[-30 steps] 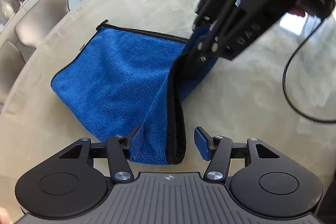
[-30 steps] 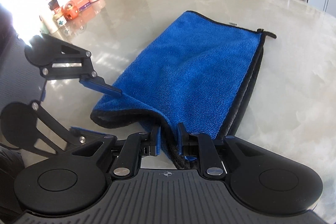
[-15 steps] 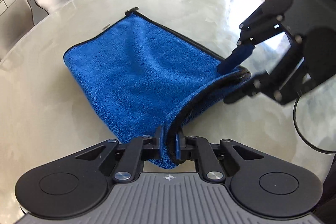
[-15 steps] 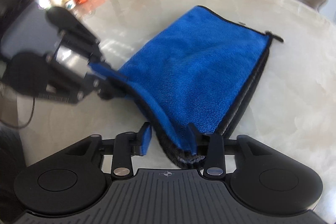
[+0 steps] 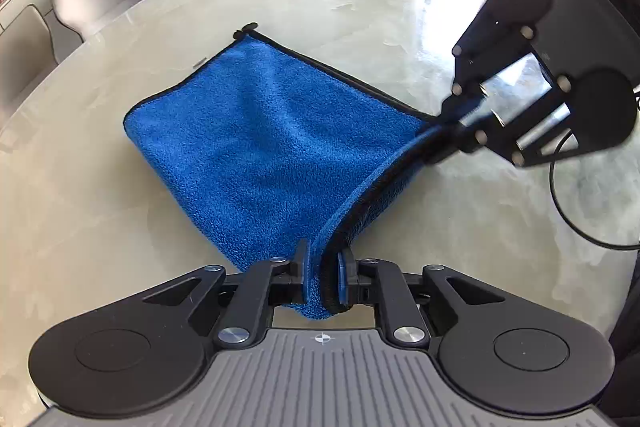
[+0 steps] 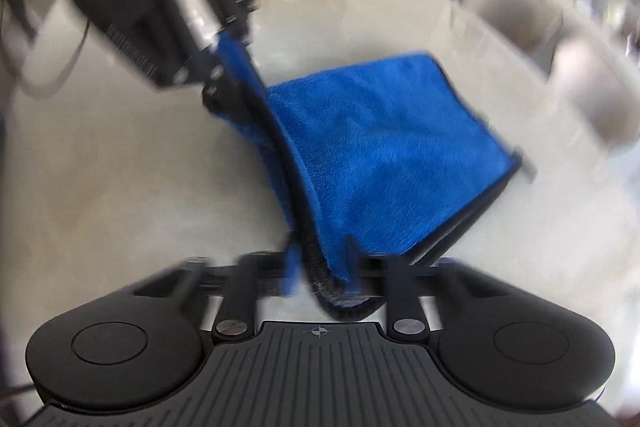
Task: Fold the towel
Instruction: 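Lift the towel end with both grippers and fold it over the other half, then lower the folded end onto the towel and press it flat with both grippers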
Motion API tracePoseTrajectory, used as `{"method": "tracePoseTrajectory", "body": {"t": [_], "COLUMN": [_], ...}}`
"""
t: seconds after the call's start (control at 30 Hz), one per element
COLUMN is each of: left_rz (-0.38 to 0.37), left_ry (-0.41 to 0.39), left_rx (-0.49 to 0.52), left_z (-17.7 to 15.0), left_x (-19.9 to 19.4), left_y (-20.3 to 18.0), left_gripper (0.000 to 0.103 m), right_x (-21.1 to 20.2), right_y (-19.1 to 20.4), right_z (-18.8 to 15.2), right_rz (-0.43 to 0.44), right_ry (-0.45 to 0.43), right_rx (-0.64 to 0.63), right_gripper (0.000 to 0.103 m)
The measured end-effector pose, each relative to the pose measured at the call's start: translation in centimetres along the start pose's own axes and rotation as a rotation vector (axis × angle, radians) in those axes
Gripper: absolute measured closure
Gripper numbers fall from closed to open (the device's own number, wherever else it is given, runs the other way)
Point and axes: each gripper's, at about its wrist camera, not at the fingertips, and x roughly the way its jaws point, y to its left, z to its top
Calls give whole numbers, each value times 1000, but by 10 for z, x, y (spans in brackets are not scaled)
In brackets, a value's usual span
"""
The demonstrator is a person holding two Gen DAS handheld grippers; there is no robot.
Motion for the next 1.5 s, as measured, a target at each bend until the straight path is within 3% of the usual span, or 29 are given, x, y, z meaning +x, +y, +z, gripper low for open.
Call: {"method": "tracePoseTrajectory", "body": {"t": [0.2, 0.43, 0.63, 0.97, 1.2, 1.33, 1.5], "left_rz": [5, 80, 115, 86, 71, 127, 251], "left_ry": [5, -24, -28, 36, 66, 17, -90], "left_rx": [121, 117, 84, 34, -2, -64, -219], "left_z": [14, 48, 81, 104, 107, 109, 105], "left_x": [-5, 2, 21, 55, 70, 63, 37], "left_y": [4, 47, 90, 133, 152, 166, 189], "left_gripper": [95, 95, 95, 93, 78, 66, 66], "right_x": [-9, -1, 26, 69, 97, 100, 93], "right_y": [-18, -63, -106, -154, -173, -181, -187], "right_z": [14, 47, 70, 86, 91, 87, 77], "right_rz": [9, -46, -83, -56, -23, -37, -81], "right_ry": [-21, -67, -70, -14, 43, 45, 39], "right_rx": [42, 58, 75, 117, 152, 187, 264], "right_gripper": [93, 93, 93, 92, 88, 77, 74]}}
